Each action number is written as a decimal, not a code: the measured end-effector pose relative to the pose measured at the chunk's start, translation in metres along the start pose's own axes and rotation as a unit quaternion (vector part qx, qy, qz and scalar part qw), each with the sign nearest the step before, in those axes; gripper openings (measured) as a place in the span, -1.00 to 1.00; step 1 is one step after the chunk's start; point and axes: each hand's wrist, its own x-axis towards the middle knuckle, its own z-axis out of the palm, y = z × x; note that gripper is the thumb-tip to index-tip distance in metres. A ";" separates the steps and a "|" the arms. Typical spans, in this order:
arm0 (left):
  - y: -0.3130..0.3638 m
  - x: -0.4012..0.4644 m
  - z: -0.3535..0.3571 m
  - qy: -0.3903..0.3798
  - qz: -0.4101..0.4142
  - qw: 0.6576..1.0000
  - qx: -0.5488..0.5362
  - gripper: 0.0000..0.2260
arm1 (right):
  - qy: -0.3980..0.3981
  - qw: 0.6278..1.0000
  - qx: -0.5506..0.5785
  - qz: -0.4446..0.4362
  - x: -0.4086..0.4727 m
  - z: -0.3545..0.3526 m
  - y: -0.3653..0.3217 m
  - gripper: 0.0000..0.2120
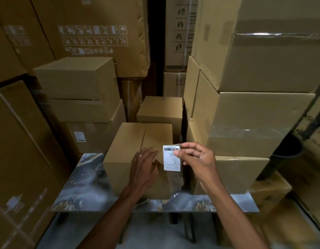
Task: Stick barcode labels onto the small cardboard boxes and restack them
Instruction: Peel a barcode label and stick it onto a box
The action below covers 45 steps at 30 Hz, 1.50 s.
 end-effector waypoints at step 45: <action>0.185 -0.004 0.118 0.044 -0.161 0.986 0.028 -0.58 | 0.180 0.976 -0.095 -0.079 0.157 -0.420 0.006 -0.42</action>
